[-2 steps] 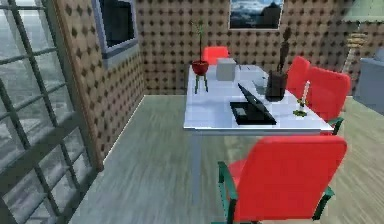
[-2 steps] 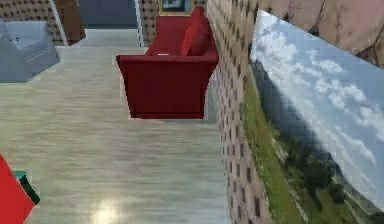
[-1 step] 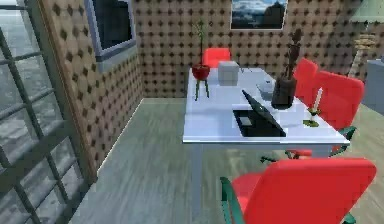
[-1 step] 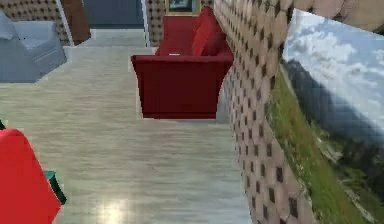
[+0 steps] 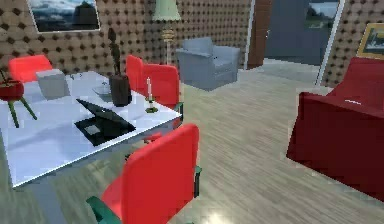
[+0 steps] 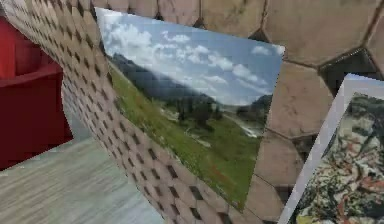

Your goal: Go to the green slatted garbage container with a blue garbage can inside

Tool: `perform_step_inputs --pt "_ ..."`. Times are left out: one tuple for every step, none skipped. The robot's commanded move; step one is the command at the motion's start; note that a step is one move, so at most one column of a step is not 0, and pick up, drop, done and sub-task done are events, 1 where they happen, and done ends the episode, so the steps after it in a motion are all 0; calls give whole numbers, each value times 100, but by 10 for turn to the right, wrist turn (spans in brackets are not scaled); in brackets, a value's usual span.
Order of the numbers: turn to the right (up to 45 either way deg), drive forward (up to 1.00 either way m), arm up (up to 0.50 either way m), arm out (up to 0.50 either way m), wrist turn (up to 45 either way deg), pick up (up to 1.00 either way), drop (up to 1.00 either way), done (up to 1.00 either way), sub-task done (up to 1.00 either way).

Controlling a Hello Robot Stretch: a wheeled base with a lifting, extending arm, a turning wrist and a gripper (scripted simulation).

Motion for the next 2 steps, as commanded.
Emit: perform_step_inputs --pt "330 0 0 0 0 0 0 0 0" --pt "0 75 0 0 0 0 0 0 0"
